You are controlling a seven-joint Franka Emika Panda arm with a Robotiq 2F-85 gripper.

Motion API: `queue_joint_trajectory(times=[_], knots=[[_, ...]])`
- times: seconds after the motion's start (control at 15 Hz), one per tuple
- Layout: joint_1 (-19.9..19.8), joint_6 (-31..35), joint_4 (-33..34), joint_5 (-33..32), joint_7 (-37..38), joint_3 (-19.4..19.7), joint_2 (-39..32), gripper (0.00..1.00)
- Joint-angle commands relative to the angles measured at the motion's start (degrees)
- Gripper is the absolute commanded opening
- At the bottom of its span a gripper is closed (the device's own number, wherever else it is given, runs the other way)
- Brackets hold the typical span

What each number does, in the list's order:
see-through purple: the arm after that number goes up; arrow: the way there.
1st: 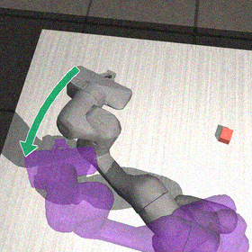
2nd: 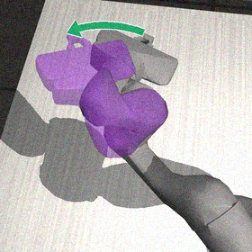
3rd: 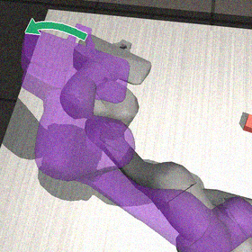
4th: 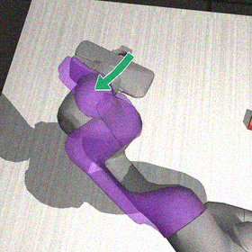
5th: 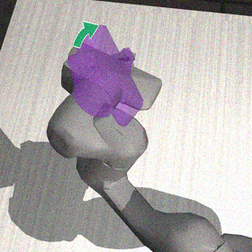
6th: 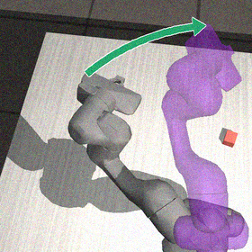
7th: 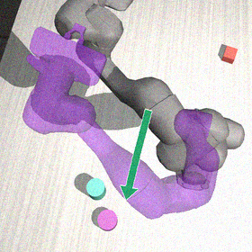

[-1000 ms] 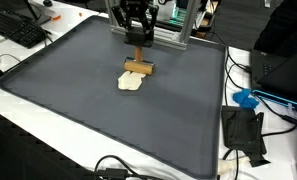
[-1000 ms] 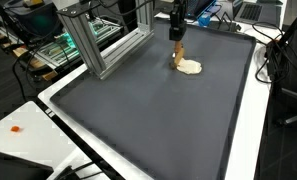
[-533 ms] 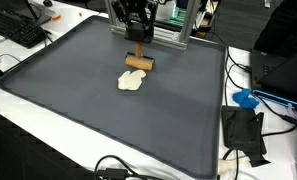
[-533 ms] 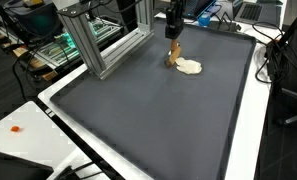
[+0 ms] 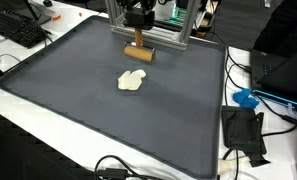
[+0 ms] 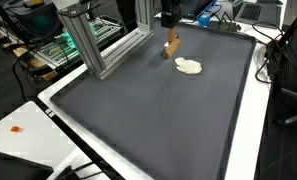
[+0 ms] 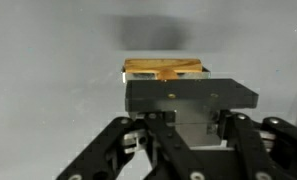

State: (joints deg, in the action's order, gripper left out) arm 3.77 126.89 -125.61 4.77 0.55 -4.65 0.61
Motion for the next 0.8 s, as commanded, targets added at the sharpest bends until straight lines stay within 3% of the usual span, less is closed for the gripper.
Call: queue_joint_trajectory(times=[0.0,0.73], knots=[[0.1,-5.1,-4.3,0.0,2.9,0.2,9.0,0.23],[1.7,-13.5,-12.9,4.2,5.0,-0.9,27.9,0.23]])
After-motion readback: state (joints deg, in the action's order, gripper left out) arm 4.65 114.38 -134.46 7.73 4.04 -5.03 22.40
